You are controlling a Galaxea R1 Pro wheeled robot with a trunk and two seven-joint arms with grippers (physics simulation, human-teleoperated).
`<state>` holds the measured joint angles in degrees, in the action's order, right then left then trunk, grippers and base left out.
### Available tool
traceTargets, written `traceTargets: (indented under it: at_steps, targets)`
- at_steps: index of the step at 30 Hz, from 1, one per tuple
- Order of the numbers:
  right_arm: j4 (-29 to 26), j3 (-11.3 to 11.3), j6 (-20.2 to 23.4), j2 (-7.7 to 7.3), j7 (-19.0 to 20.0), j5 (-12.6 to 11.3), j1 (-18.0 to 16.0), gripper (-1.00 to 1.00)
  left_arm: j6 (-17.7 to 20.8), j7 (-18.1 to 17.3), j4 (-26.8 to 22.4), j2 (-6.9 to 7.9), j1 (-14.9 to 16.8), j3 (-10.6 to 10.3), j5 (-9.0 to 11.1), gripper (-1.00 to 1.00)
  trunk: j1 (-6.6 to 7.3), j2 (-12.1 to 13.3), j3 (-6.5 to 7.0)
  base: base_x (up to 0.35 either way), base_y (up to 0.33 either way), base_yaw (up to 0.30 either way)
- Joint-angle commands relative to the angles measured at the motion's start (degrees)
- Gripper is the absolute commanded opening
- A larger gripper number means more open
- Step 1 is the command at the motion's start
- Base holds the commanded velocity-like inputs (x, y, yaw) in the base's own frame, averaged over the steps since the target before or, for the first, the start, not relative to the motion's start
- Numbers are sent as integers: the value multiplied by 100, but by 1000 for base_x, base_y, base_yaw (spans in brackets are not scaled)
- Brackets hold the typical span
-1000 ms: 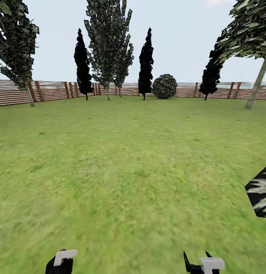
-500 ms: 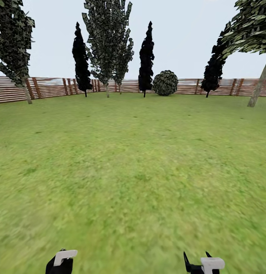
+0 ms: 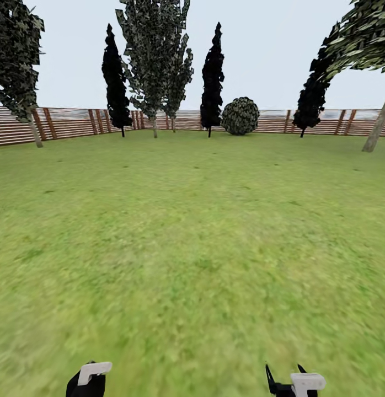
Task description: In the garden, pick up the pesticide atomizer on the floor and spray pesticide onto both trees until each tree trunk is fully covered.
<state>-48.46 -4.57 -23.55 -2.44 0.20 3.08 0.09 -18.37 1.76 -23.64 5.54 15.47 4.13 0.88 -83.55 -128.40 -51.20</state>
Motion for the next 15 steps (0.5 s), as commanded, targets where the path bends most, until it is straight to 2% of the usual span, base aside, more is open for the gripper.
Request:
traceTargets:
  at_steps: [1,15]
  targets:
    - [1,0,0,1,-1,0,0,100,0,0,-1,0,0,0,0,-100,0,0,-3,339,0,0]
    - [25,-9,0,-11,-2,8,0,100,0,0,-1,0,0,0,0,-100,0,0,-8,339,0,0]
